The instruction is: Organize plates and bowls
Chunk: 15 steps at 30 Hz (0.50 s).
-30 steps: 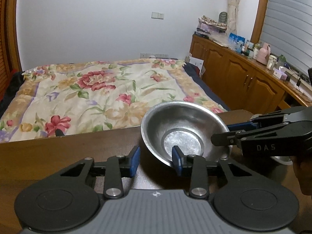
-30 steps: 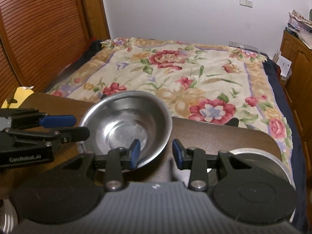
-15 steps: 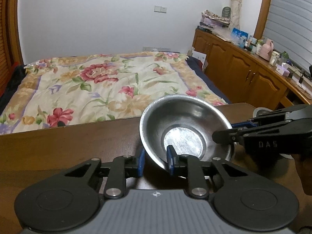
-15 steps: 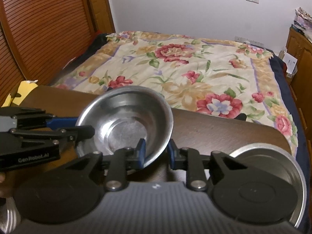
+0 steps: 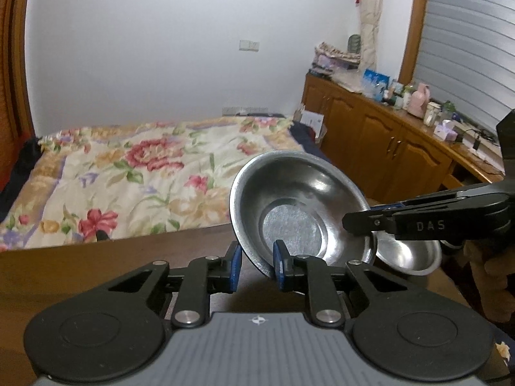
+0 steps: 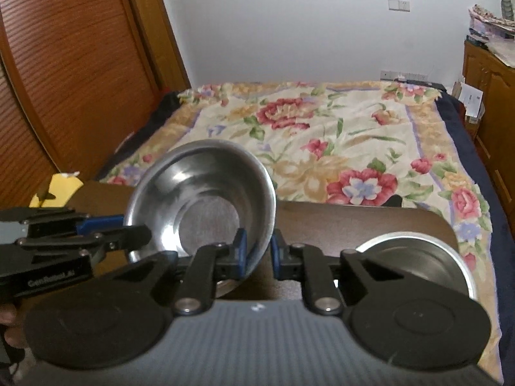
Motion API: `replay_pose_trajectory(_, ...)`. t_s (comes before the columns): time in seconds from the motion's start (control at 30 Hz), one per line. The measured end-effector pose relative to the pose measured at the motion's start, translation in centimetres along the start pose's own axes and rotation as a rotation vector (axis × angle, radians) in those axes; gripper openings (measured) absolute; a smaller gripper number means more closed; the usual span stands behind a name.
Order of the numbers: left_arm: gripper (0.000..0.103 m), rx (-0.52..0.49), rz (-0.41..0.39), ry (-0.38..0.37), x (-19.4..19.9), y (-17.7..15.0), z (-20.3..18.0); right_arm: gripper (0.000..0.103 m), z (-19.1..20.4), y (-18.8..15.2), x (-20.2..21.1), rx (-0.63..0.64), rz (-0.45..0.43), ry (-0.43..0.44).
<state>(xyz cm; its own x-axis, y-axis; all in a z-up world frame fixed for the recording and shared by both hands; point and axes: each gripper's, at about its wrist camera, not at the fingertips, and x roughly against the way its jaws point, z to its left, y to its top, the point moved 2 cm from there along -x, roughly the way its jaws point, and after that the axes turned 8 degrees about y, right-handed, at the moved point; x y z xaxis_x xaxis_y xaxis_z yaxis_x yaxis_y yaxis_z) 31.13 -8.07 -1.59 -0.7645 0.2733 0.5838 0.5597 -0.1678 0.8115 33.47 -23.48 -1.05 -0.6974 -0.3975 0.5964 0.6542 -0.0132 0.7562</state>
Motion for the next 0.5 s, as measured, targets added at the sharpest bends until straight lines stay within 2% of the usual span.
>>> replay_pose_trajectory(0.5,0.022,-0.048,-0.034,-0.036,4.9,-1.9,-2.8,0.017,0.3,-2.4,4.7,-0.025,-0.047,-0.003)
